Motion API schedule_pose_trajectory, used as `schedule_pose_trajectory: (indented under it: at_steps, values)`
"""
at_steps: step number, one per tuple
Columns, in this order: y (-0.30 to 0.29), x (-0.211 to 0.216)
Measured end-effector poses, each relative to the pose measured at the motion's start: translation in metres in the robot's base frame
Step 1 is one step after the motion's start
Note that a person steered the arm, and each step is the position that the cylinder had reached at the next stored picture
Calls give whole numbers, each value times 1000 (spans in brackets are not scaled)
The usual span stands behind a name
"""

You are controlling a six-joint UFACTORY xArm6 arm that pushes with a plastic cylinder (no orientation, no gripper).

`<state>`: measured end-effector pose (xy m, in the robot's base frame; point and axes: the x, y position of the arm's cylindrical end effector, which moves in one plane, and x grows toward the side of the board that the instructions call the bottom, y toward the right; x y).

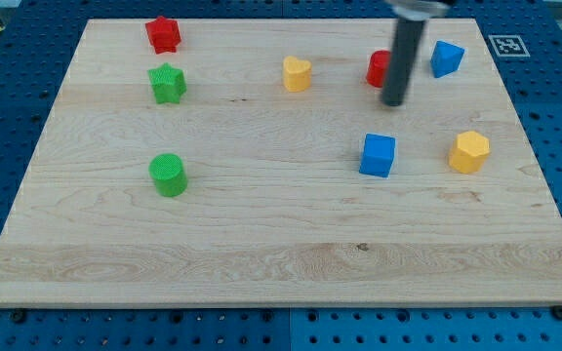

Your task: Place the hexagon left to the heart

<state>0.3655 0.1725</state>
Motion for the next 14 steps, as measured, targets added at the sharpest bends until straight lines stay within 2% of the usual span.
schedule_pose_trajectory:
  at_steps: [1,2,4,5,6,7,8,9,10,12,13,14]
  values:
    - [58,42]
    - [67,82]
    - [72,98]
    - [103,127]
    - [73,149]
    - [-3,124]
    - [-73,77]
    - [-57,49]
    - [-18,83]
    - [-11,152]
    - [33,155]
    - [29,96]
